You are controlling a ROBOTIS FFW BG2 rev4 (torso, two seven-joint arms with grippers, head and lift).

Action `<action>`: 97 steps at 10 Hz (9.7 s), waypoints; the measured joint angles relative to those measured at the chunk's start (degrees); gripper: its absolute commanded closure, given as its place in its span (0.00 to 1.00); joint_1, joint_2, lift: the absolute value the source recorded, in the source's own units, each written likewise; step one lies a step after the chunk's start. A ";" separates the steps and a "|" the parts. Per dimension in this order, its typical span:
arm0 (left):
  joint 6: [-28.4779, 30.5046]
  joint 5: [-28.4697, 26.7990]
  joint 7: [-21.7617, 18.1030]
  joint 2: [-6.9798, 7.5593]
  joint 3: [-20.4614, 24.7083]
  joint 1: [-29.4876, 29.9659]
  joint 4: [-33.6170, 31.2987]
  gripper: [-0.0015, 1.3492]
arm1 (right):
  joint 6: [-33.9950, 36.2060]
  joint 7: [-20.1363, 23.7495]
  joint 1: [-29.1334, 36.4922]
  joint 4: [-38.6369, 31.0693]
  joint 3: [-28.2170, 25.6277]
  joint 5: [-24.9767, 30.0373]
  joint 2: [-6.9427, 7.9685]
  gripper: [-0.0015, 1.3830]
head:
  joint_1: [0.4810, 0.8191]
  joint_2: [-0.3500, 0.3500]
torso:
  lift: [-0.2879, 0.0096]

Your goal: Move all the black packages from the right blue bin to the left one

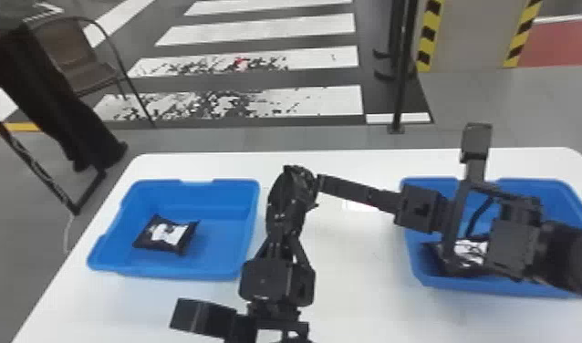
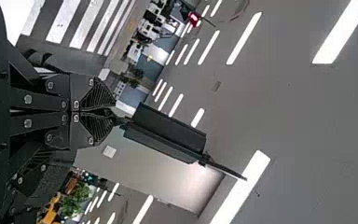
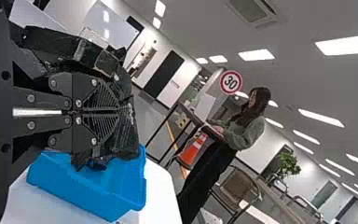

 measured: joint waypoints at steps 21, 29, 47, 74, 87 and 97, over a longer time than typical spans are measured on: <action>-2.87 -13.86 2.33 -4.96 26.46 3.19 7.17 0.23 | 5.65 1.88 14.17 -8.61 -23.77 48.16 1.44 0.12 | 0.63 0.60 | 0.45; -2.52 -12.80 1.72 -4.87 26.23 3.44 7.17 0.23 | 19.27 -9.34 16.18 -20.46 -19.01 53.83 2.55 0.12 | 0.63 0.62 | 0.45; -2.99 -10.51 0.61 -4.79 25.20 4.12 7.17 0.23 | 9.37 -8.53 14.11 -17.79 -20.05 43.81 2.21 0.85 | 0.63 0.67 | 0.45; -2.87 -9.94 0.61 -5.03 25.50 4.59 7.17 0.23 | 15.03 -5.98 2.79 -1.58 -12.67 43.80 -0.09 0.88 | 0.63 0.70 | 0.45; -3.56 -4.79 0.61 -0.83 0.72 1.20 5.65 0.23 | 4.47 -1.90 -3.87 4.05 -7.30 0.41 0.80 0.88 | 0.63 0.68 | 0.45; -2.25 8.61 0.26 3.29 -13.98 -1.73 -0.82 0.23 | 1.13 -1.41 -3.88 6.53 0.62 -3.38 0.80 0.88 | 0.63 0.63 | 0.45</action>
